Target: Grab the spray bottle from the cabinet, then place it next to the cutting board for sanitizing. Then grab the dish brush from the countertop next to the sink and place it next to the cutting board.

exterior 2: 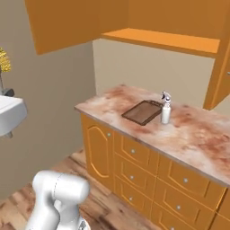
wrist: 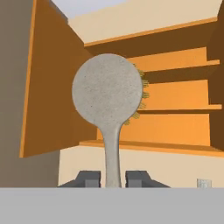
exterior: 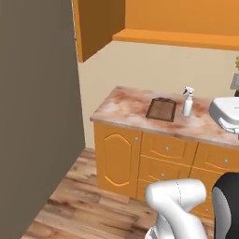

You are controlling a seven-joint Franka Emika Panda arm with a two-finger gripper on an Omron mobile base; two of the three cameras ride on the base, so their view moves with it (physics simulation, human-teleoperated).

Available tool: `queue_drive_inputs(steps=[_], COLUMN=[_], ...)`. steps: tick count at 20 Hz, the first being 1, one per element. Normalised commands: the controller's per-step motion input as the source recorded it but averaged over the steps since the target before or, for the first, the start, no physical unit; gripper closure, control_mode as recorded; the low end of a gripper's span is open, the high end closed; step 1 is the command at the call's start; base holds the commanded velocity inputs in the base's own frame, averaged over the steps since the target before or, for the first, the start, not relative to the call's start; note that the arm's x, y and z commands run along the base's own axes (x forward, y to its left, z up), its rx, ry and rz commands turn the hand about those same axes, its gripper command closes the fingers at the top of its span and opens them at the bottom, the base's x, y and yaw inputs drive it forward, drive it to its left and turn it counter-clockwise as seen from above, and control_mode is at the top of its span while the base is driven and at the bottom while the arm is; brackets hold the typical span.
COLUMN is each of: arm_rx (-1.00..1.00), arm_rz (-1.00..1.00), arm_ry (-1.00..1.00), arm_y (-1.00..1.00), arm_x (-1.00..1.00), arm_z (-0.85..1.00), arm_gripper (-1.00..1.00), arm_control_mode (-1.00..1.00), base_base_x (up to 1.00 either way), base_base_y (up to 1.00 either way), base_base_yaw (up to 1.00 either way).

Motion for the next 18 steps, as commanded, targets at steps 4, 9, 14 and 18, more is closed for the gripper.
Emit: queue_drive_inputs(steps=[4,9,14,18], arm_rx=[0.00,0.00,0.00,0.00], arm_rz=[0.00,0.00,0.00,0.00], arm_ry=[0.00,0.00,0.00,0.00], arm_y=[0.00,0.00,0.00,0.00], arm_x=[0.00,0.00,0.00,0.00], arm_z=[0.00,0.00,0.00,0.00], arm_gripper=[1.00,1.00,1.00,1.00], arm_control_mode=[1.00,1.00,1.00,1.00], base_base_x=[0.87,0.79,0.62,0.65], base_base_y=[-0.07,0.18,0.47,0.12], base_base_yaw=[-0.31,-0.35,-0.30,-0.22])
